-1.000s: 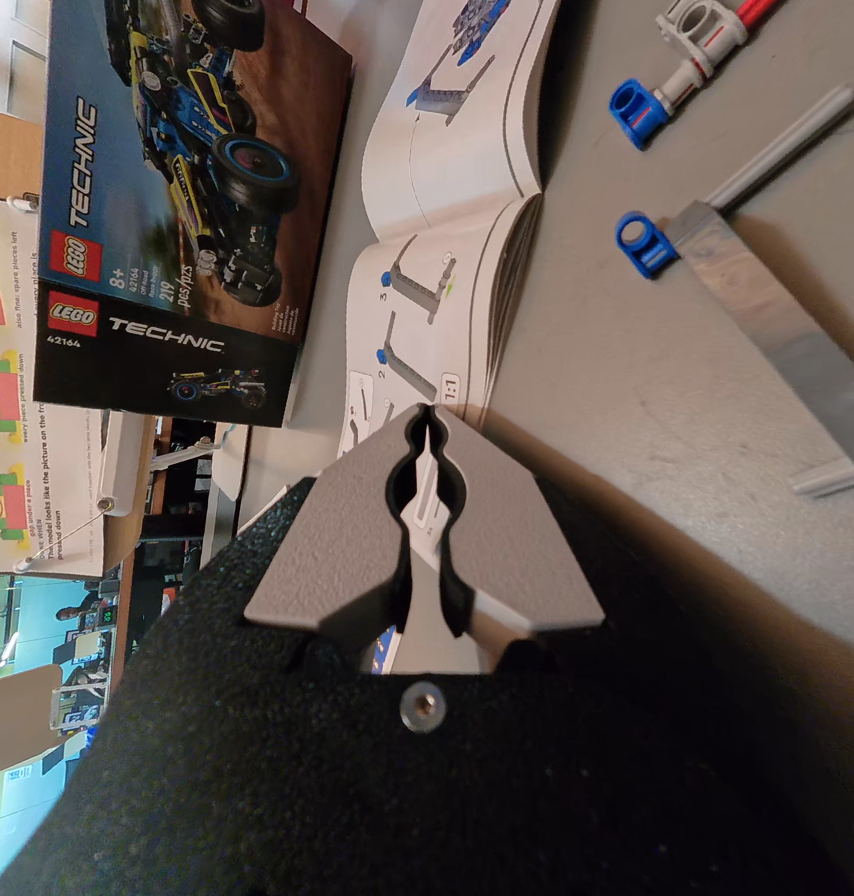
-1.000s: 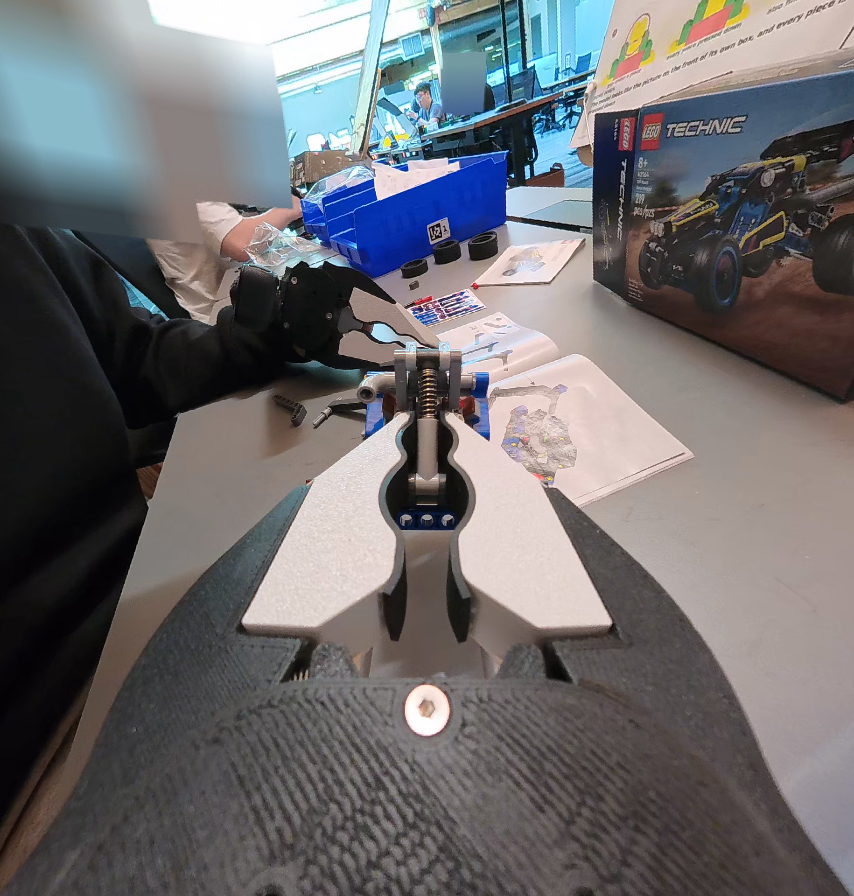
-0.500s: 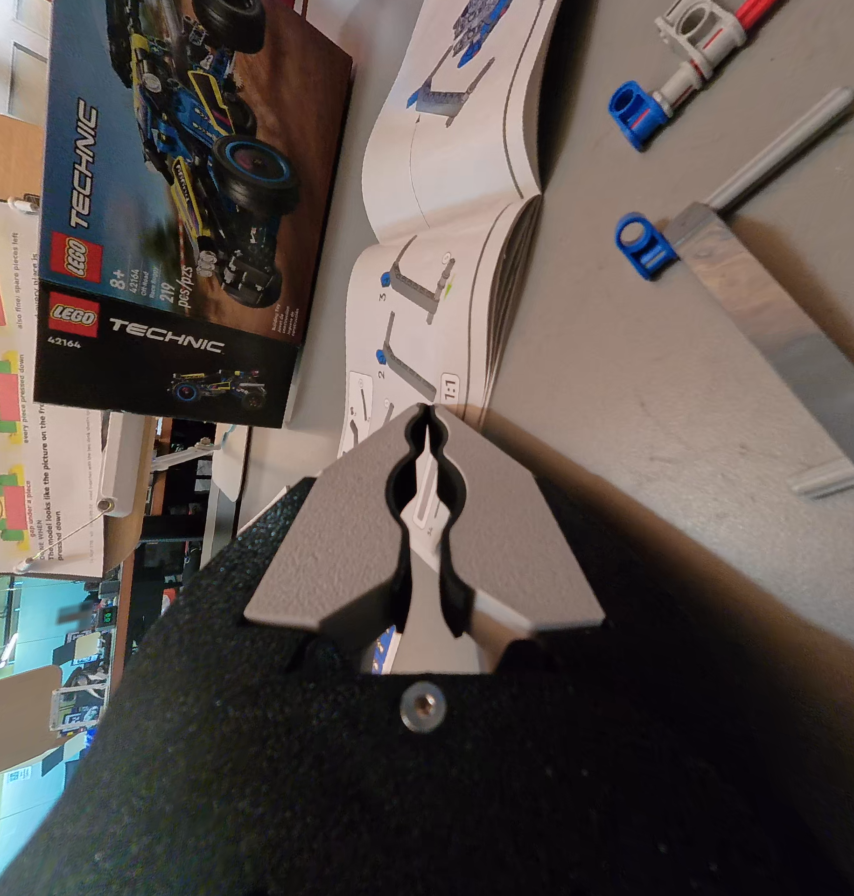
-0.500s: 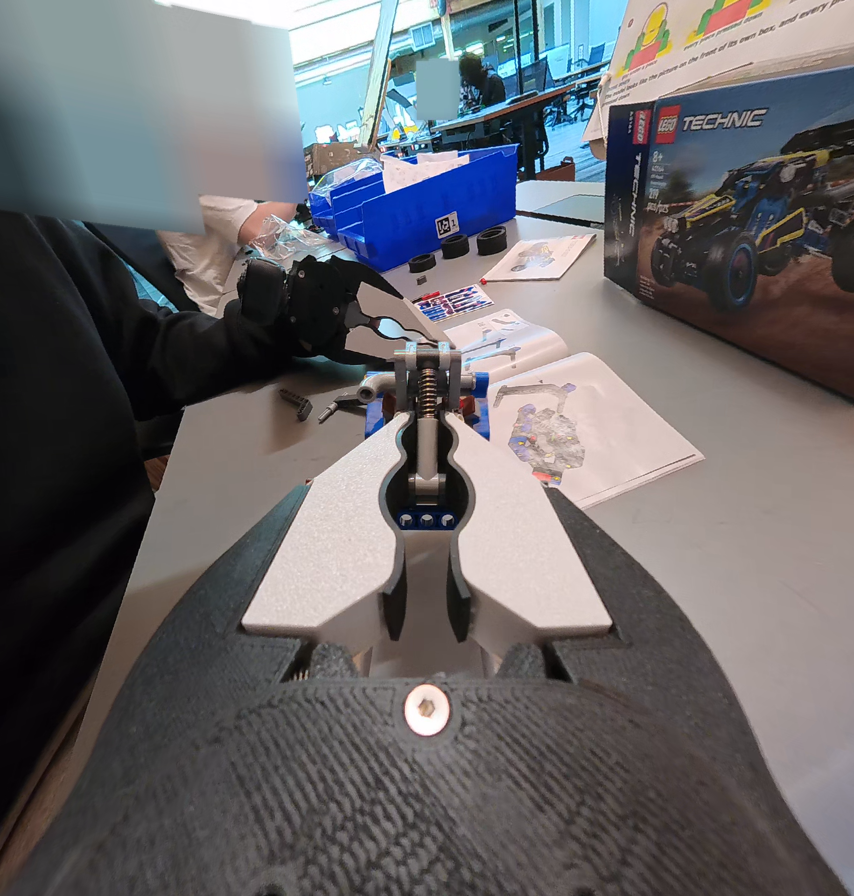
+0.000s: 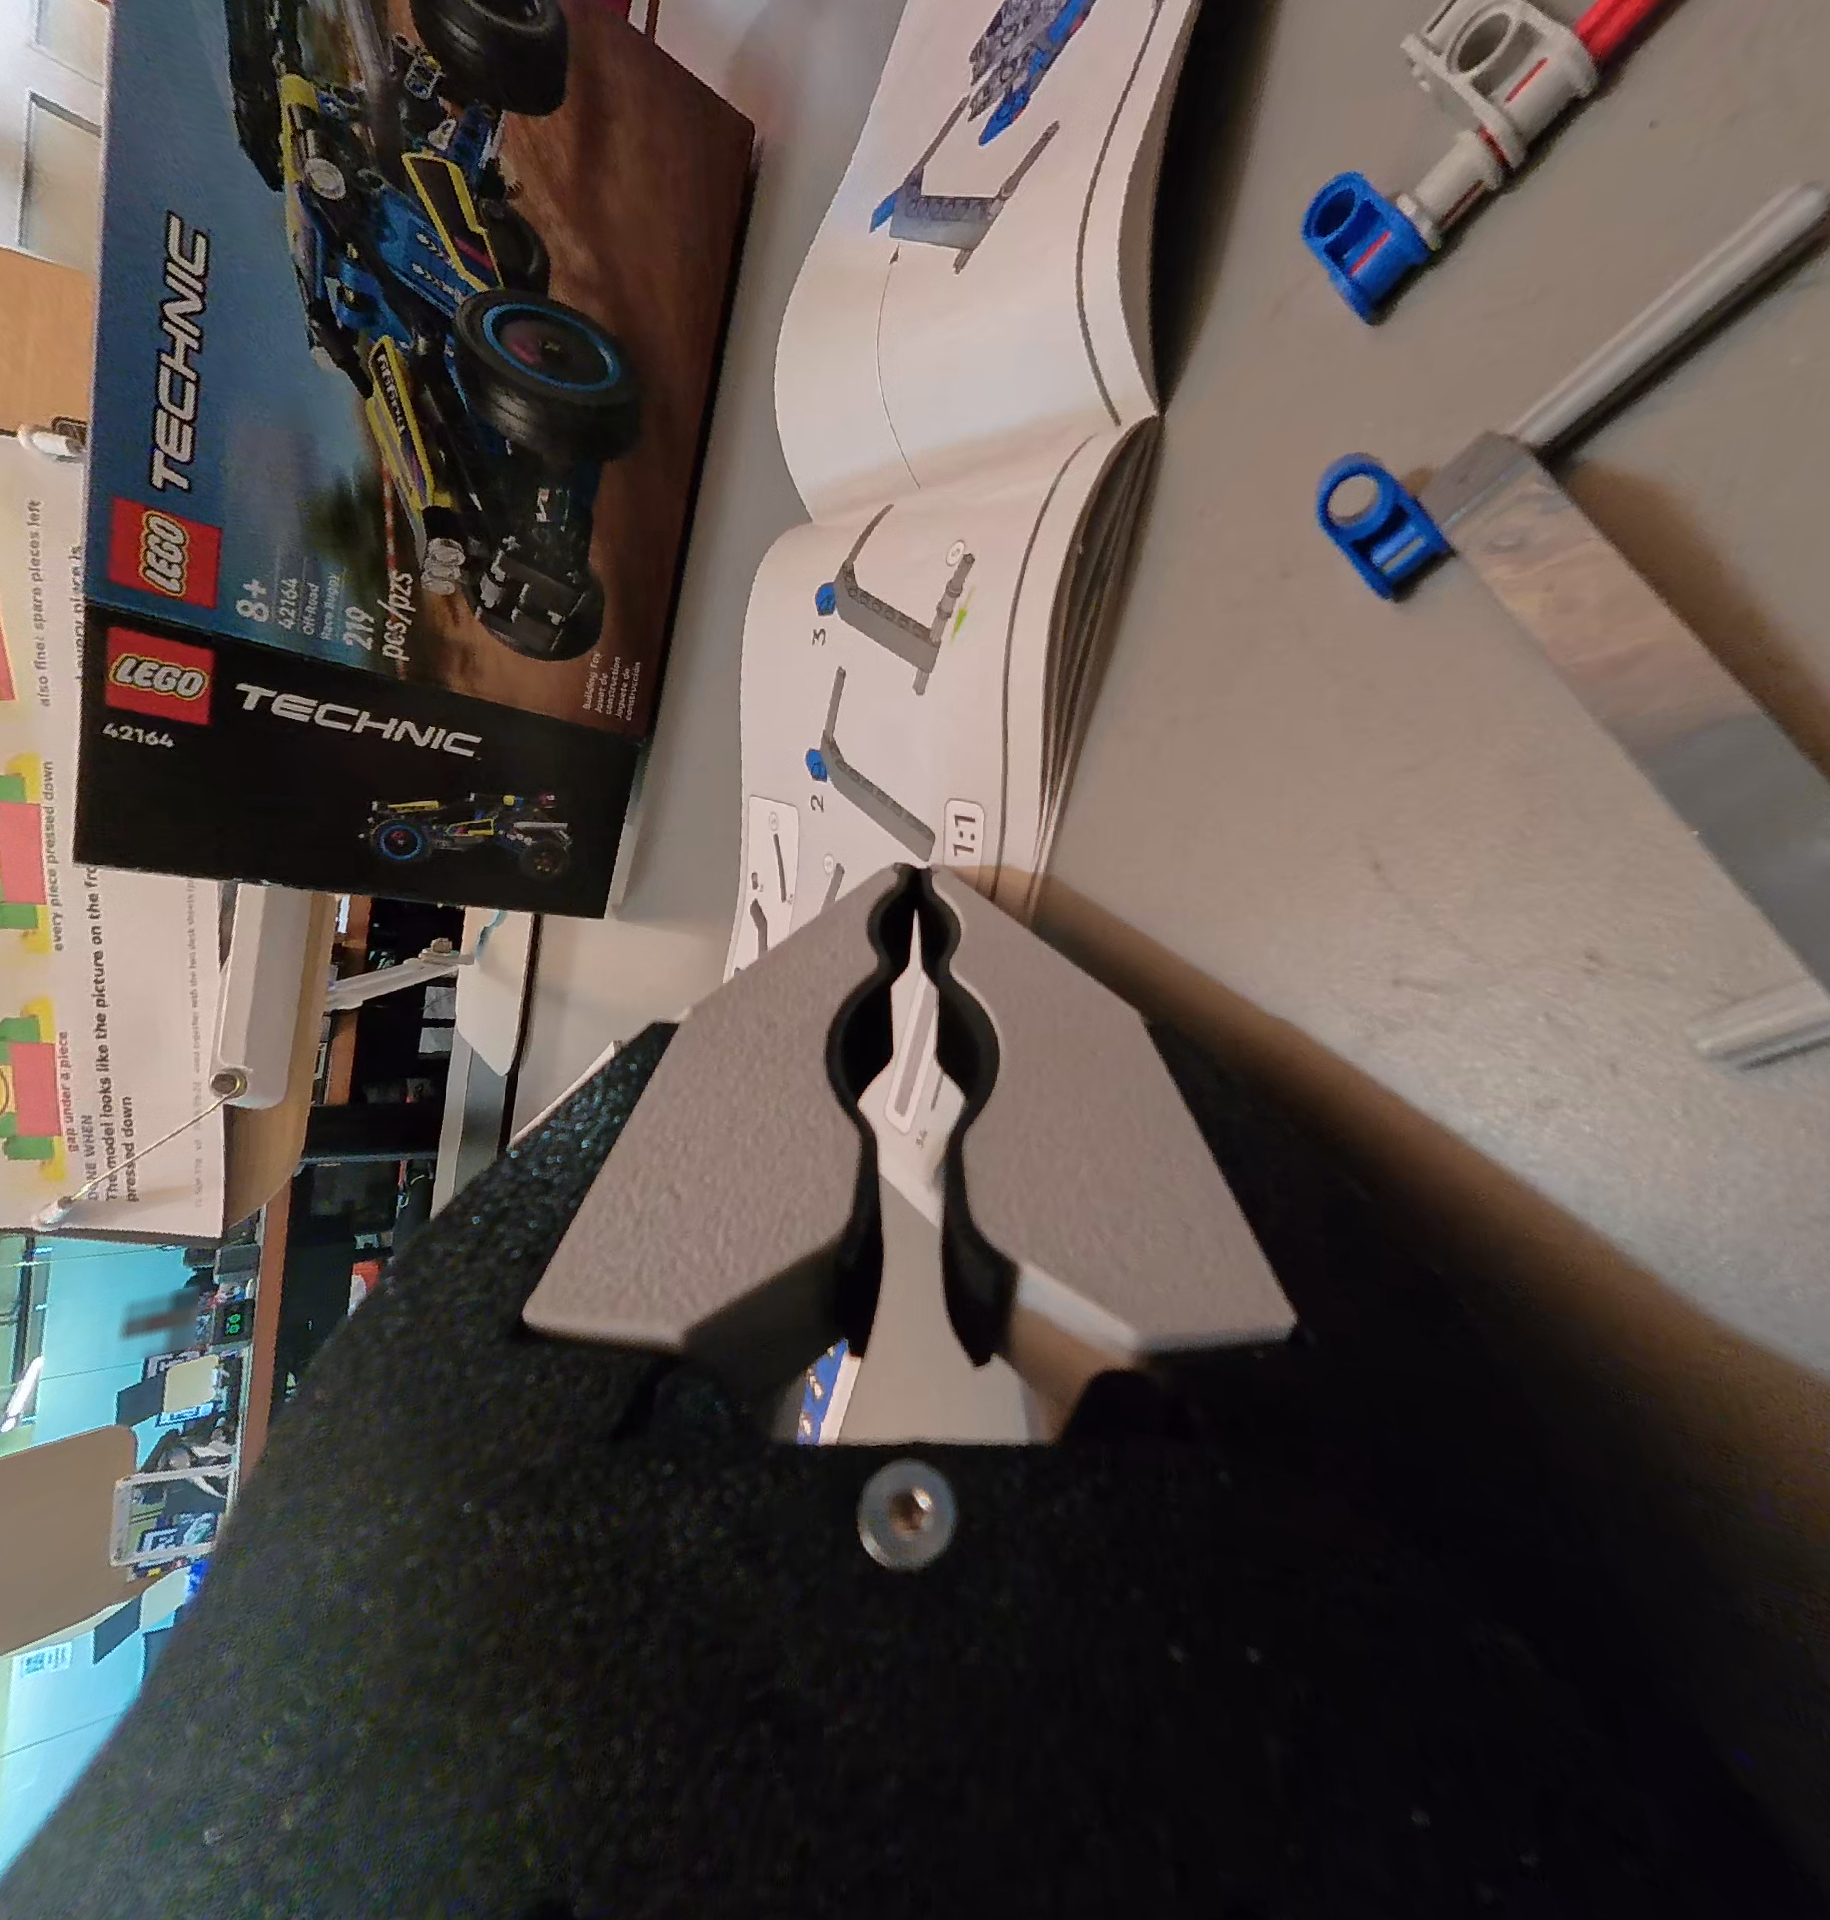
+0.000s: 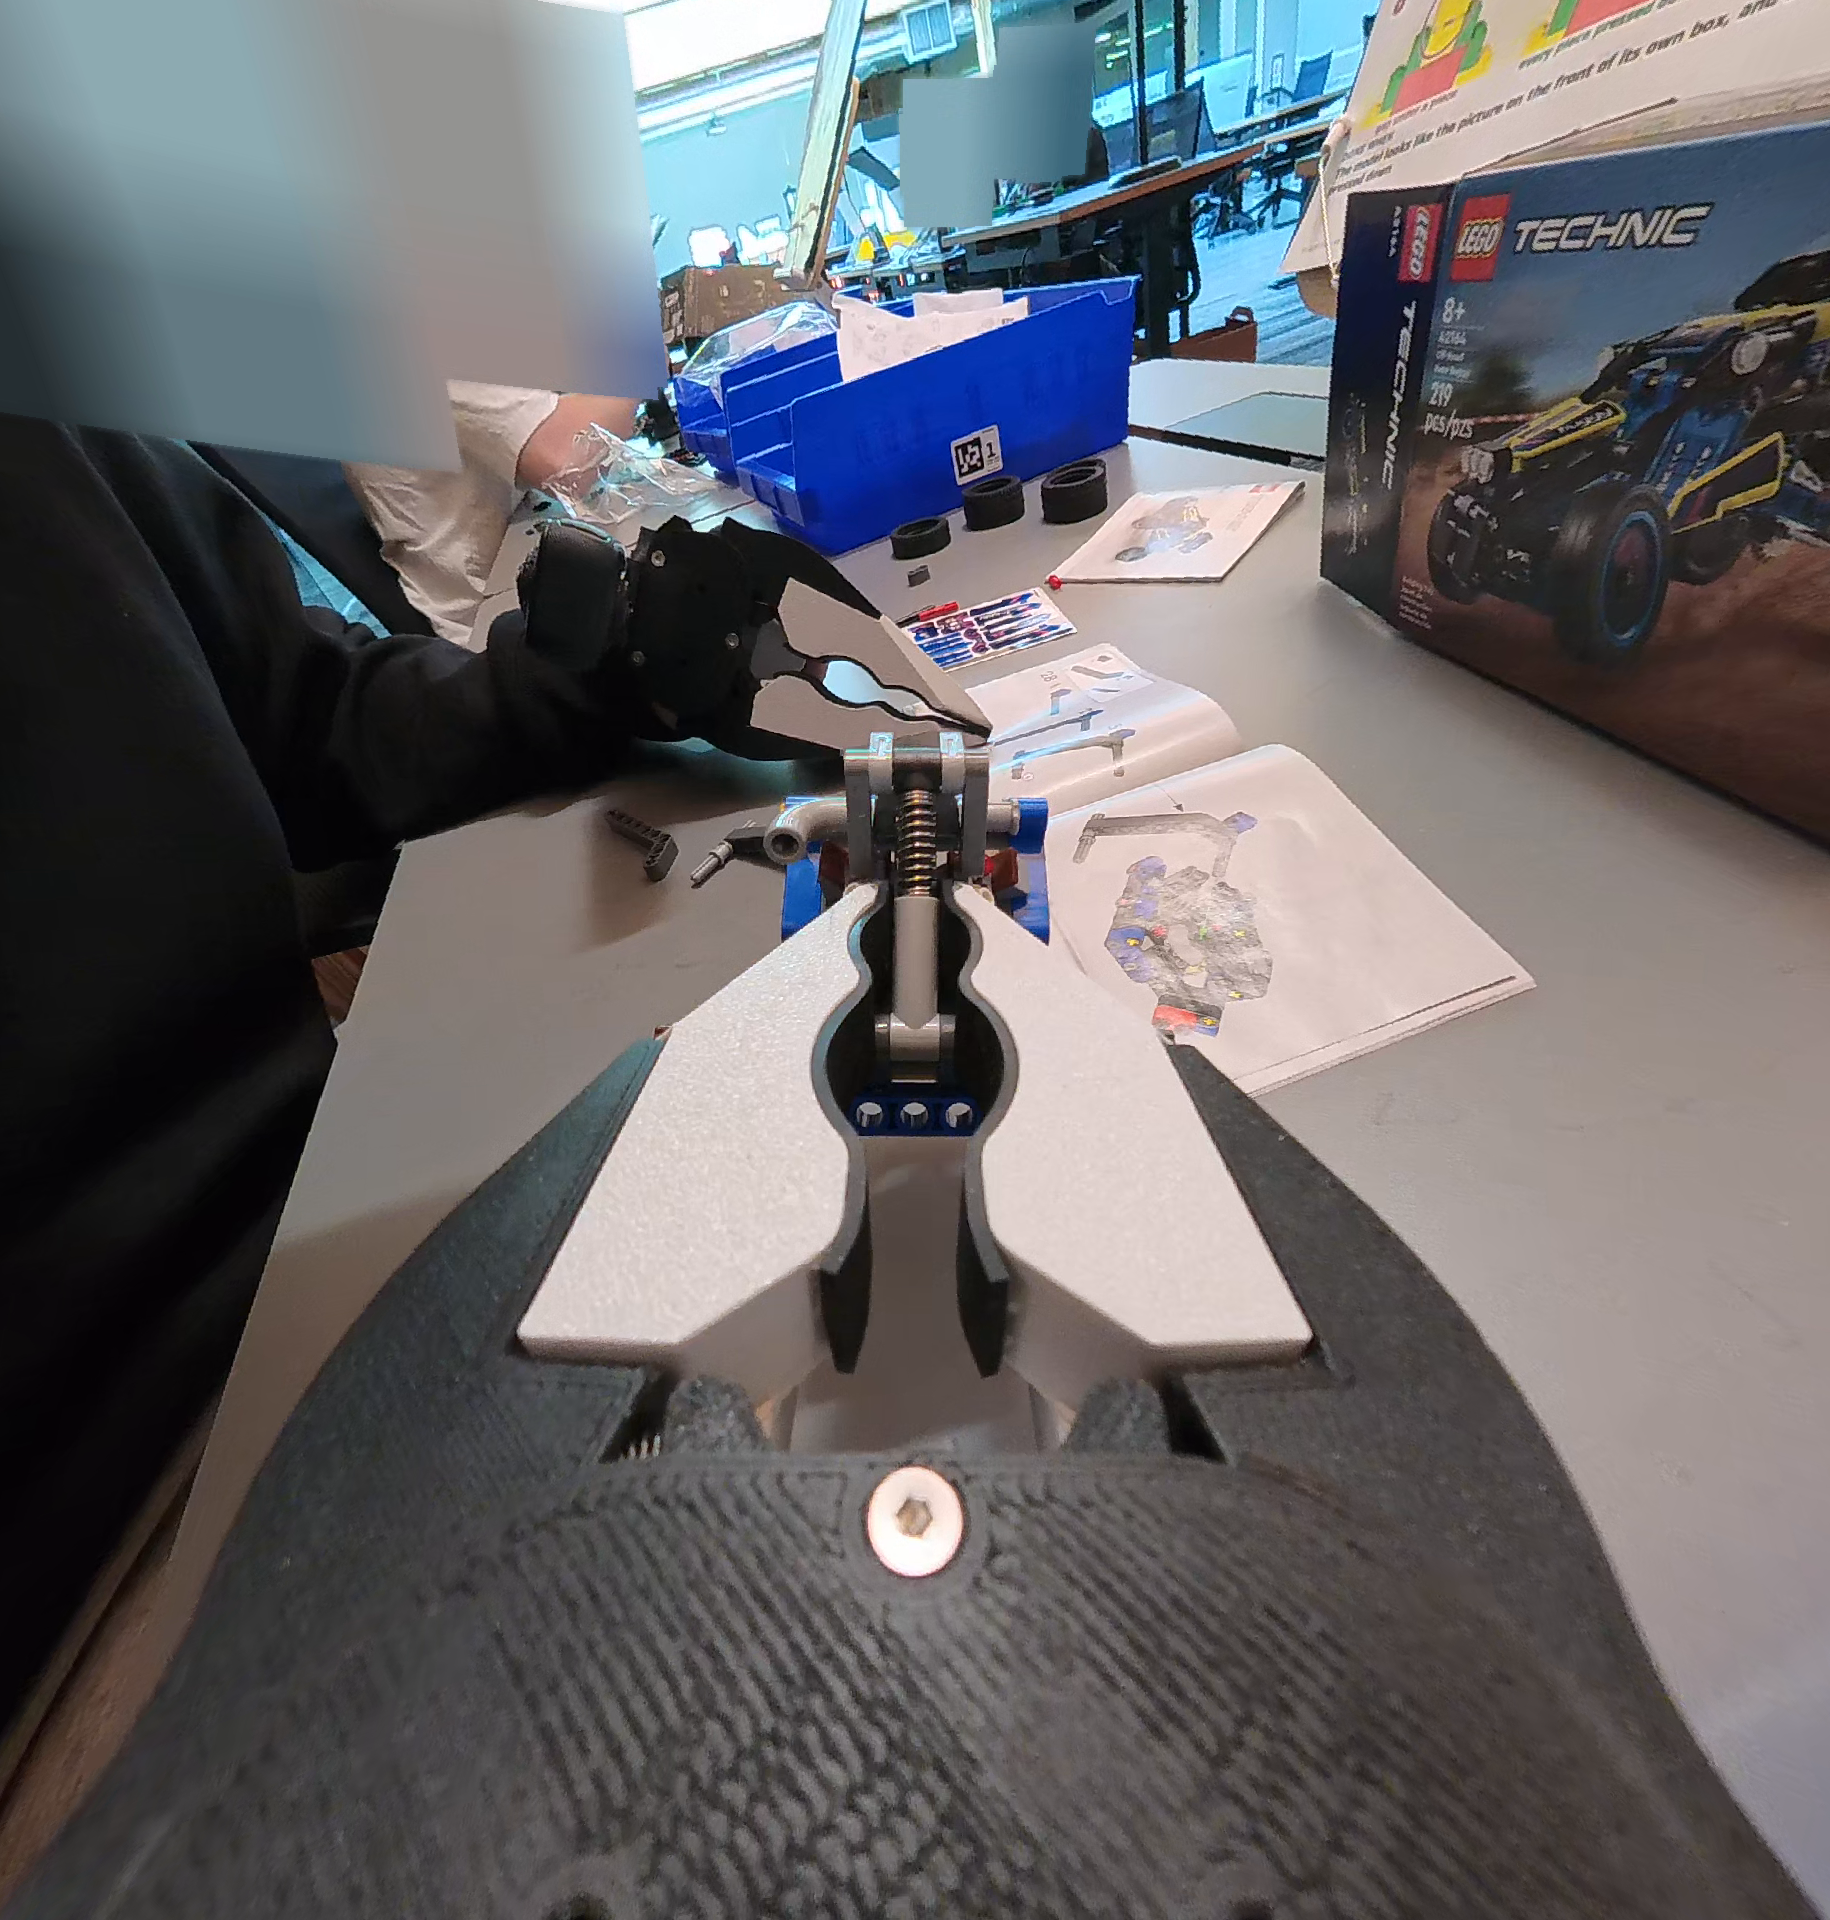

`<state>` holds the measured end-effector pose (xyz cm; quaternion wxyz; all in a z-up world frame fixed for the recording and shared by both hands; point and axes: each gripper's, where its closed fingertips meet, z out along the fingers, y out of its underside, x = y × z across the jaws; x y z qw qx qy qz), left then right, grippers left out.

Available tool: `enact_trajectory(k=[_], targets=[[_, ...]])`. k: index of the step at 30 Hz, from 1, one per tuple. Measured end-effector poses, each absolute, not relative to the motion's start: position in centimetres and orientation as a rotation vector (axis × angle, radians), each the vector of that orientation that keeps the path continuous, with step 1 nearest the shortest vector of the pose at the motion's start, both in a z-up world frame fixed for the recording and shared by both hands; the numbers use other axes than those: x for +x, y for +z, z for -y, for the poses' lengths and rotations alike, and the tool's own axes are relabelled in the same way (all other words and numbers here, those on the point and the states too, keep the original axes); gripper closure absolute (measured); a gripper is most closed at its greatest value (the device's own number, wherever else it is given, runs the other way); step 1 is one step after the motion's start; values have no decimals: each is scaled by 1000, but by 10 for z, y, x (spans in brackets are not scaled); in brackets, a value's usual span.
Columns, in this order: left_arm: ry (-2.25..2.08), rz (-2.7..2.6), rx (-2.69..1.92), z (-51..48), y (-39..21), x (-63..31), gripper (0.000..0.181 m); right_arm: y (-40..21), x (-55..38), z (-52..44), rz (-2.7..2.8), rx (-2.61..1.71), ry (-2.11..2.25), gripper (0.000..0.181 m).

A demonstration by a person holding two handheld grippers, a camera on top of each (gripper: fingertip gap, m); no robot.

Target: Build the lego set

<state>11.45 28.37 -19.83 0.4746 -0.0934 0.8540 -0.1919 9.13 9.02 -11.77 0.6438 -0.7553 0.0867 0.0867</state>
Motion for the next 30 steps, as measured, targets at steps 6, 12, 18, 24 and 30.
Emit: enact_trajectory(k=[6, 12, 18, 24, 30], targets=[[-469, -2088, -227, -284, -198, 114, 181, -122, 84, -93, -151, -1759, 199, 176], [-468, -2089, -227, -284, -198, 114, 181, -128, 78, -97, -112, -1809, 190, 176], [-469, -2089, -227, -284, -198, 114, 181, -135, 76, -99, -83, -1860, 166, 176], [-469, -2089, -227, -284, -198, 114, 181, -138, 74, -100, -69, -1883, 160, 176], [-469, -2089, -226, -284, -198, 115, 181, -140, 74, -100, -69, -1898, 152, 176]])
